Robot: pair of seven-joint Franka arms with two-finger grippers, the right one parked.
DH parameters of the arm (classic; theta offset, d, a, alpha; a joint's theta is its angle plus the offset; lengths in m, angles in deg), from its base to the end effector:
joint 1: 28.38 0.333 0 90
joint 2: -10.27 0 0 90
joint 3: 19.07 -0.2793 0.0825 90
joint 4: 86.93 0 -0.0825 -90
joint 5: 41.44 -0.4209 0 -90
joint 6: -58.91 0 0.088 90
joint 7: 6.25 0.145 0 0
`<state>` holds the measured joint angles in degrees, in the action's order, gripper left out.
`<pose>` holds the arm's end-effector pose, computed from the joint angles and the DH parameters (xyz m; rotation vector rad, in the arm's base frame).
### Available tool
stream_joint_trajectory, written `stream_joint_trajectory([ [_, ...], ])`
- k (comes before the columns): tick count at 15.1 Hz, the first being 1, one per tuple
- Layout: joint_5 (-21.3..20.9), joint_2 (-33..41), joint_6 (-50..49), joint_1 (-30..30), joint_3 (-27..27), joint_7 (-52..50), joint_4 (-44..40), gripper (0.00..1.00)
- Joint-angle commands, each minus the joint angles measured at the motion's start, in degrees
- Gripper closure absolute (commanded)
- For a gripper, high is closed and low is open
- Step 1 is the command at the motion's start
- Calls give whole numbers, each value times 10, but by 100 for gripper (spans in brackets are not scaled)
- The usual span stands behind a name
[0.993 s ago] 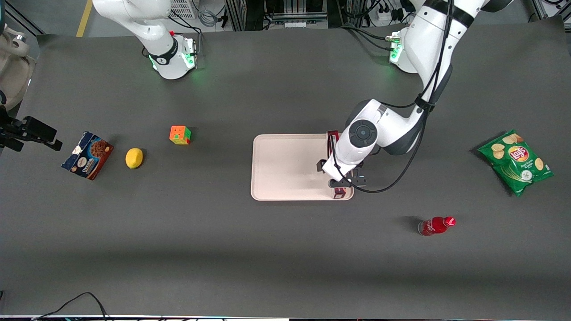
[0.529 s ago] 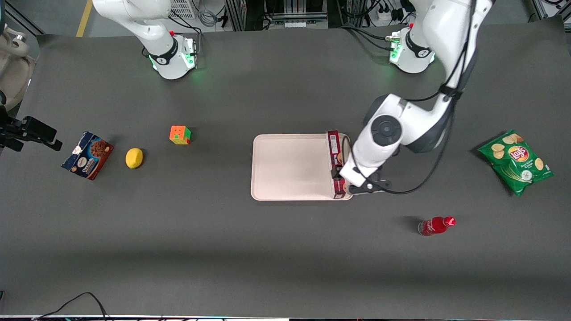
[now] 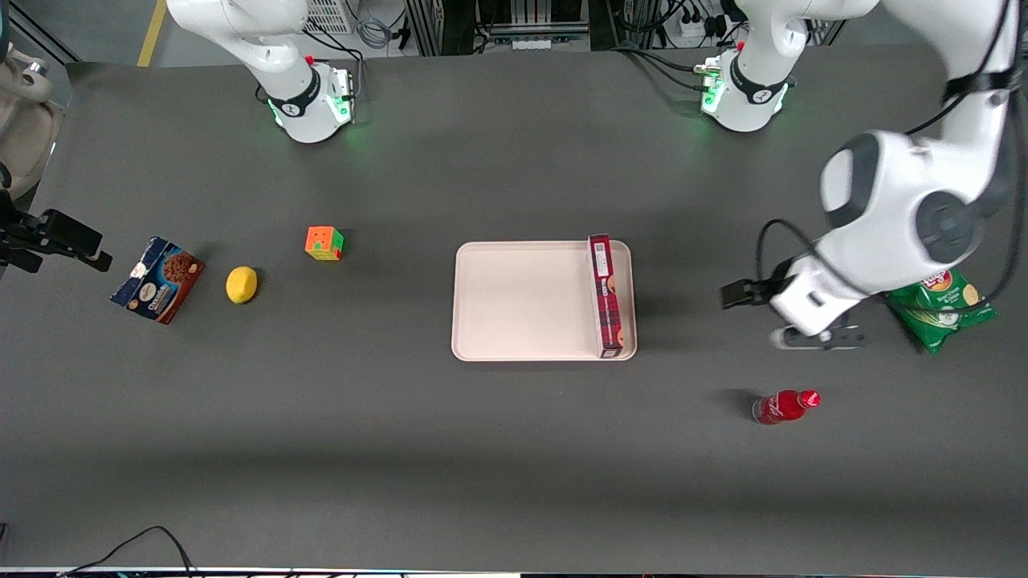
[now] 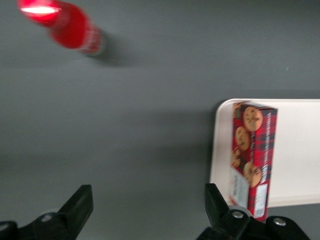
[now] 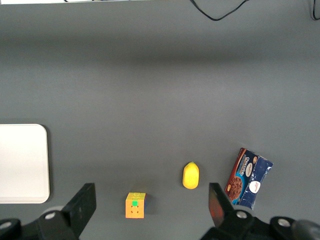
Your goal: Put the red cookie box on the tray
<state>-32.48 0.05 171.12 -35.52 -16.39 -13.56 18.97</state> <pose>0.6117 -0.1214 0.3327 2.9993 0.0312 -0.1351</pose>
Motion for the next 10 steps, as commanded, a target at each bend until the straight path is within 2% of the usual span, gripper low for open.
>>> stream_joint_trajectory([
  [1, -36, 83, -76, 19, -14, 18, 12, 0],
  [3, -48, 128, -119, 32, -22, 29, 12, 0],
  [5, -90, 176, -149, 37, -21, 51, 12, 0],
  [10, -97, 215, -219, 37, -21, 52, -23, 0],
])
